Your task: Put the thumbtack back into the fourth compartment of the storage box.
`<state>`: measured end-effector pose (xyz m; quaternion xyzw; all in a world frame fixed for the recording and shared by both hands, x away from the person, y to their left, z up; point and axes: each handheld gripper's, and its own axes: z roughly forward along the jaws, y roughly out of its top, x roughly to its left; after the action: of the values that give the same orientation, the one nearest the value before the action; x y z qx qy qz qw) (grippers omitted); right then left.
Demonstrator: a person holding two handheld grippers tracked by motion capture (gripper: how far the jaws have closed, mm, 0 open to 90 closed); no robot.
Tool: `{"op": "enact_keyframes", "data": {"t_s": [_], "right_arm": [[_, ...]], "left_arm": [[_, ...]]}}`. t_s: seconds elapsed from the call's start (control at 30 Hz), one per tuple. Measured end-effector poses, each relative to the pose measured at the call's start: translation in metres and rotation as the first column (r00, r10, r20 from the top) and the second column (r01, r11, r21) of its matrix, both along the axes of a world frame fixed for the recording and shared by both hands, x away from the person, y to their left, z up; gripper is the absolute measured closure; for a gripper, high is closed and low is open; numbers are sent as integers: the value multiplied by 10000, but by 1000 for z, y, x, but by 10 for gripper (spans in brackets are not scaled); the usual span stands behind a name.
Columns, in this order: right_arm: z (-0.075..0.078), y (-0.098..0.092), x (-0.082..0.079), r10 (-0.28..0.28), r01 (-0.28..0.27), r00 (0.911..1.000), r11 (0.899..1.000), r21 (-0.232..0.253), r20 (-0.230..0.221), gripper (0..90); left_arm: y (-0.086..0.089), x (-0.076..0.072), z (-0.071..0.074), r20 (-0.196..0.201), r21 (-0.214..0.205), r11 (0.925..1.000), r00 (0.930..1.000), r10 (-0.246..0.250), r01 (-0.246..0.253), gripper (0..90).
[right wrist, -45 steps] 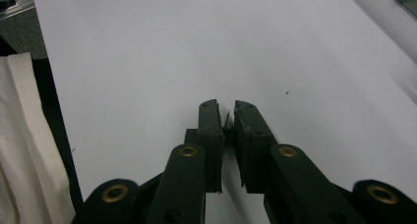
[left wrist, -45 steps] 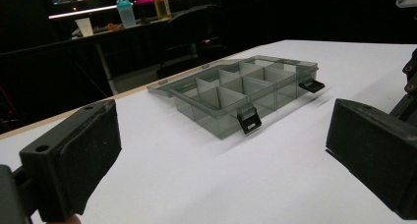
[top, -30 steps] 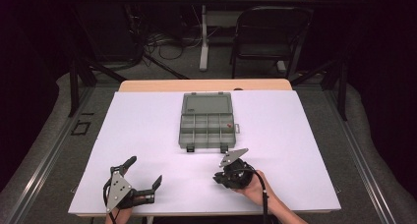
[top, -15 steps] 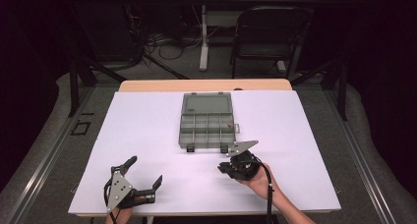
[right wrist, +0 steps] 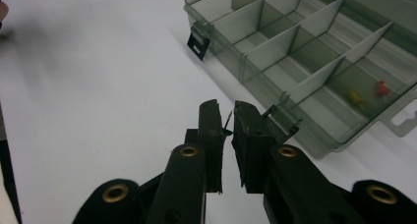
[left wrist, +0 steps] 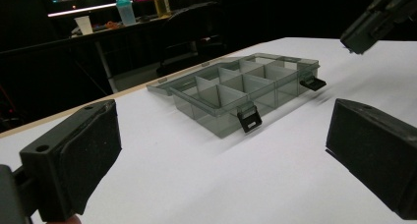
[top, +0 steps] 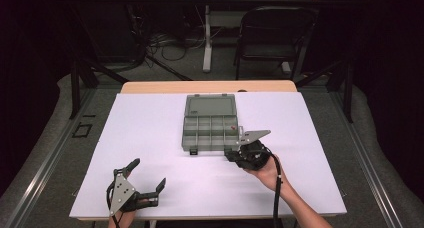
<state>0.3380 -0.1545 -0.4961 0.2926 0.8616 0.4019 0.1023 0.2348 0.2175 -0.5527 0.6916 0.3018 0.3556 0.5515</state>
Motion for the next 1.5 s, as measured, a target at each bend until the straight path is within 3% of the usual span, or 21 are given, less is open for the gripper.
{"op": "enact_keyframes", "data": {"t_s": [0.5, 0.73, 1.07, 1.5], "right_arm": [[17, 0, 42, -482, 485, 9982, 9988, -75, 367, 826], [21, 2, 74, -844, 857, 9954, 9959, -288, 460, 826], [12, 6, 111, -1413, 1430, 9896, 9873, -697, 285, 826], [-4, 10, 139, -2026, 2024, 9792, 9724, -1157, 108, 791]], "left_arm": [[2, 0, 0, -2, -13, 10000, 10000, 21, -21, 0], [3, 0, 0, 21, -11, 10000, 10000, 50, -50, 0], [4, 0, 0, 14, -86, 9999, 10000, 77, -77, 0], [4, 0, 0, 1, -83, 9999, 10000, 84, -84, 0]]}}
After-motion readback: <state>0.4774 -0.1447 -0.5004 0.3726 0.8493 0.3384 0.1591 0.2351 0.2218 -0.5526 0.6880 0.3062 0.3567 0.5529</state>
